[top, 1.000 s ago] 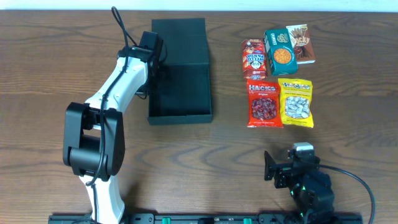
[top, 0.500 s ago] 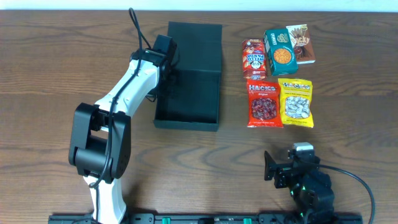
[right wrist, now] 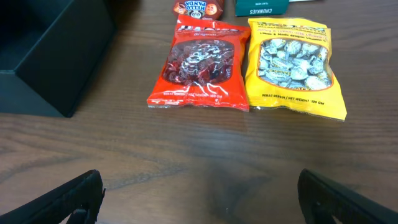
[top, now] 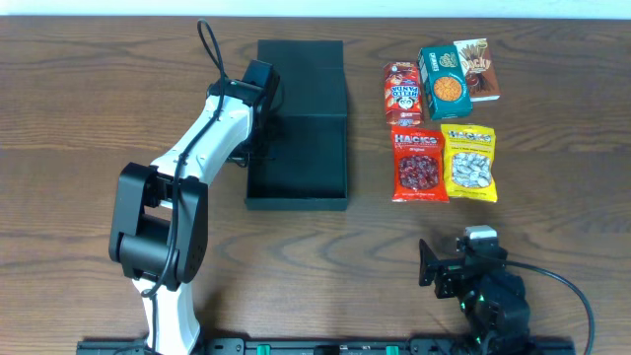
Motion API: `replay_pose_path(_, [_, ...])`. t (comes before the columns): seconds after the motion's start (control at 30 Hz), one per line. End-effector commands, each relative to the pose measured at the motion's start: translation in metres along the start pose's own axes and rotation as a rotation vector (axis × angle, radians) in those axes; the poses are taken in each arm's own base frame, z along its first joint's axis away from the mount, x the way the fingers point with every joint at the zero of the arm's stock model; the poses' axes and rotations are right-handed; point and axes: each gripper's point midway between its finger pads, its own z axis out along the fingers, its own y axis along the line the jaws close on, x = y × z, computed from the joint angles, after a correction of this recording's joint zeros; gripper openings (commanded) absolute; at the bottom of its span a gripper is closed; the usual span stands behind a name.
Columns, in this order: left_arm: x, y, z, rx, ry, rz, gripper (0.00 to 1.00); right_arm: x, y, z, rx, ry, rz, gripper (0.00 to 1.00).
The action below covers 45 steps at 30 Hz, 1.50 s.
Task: Pack container
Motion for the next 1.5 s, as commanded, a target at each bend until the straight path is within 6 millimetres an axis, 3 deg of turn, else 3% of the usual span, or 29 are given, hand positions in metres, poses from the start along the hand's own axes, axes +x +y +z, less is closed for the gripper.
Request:
replay_pose_path(0.0, [0.01,0.002,0.006,-0.016,0.04,-0.012,0.06,0.002,-0.003,0.001,0.016,0.003,0.012,0.99])
replay_pose_path(0.47, [0.029,-0.002,0.02,-0.039,0.077,0.032,0.06,0.002,-0.003,0.001,0.016,0.002,0.012,0.99])
replay_pose_path(1.13, [0.024,-0.008,0.02,-0.04,0.048,0.075,0.08,0.002,-0.003,0.001,0.016,0.003,0.012,0.99])
replay_pose_path(1.17, [0.022,-0.009,0.018,-0.036,0.043,0.073,0.17,0.002,-0.003,0.001,0.016,0.002,0.012,0.99])
replay_pose_path(1.27, [0.013,-0.012,0.008,-0.026,0.016,0.071,0.71,0.002,-0.003,0.001,0.016,0.002,0.012,0.99])
replay_pose_path(1.3, [0.009,-0.013,0.003,-0.022,0.005,0.07,0.82,0.002,-0.003,0.001,0.016,0.002,0.012,0.99])
replay_pose_path(1.37, [0.0,-0.015,-0.007,-0.014,-0.019,0.068,0.98,0.002,-0.003,0.001,0.016,0.003,0.012,0.99])
replay_pose_path(1.47, [-0.013,-0.018,-0.028,-0.002,-0.059,0.064,0.95,0.002,-0.003,0.001,0.016,0.002,0.012,0.99])
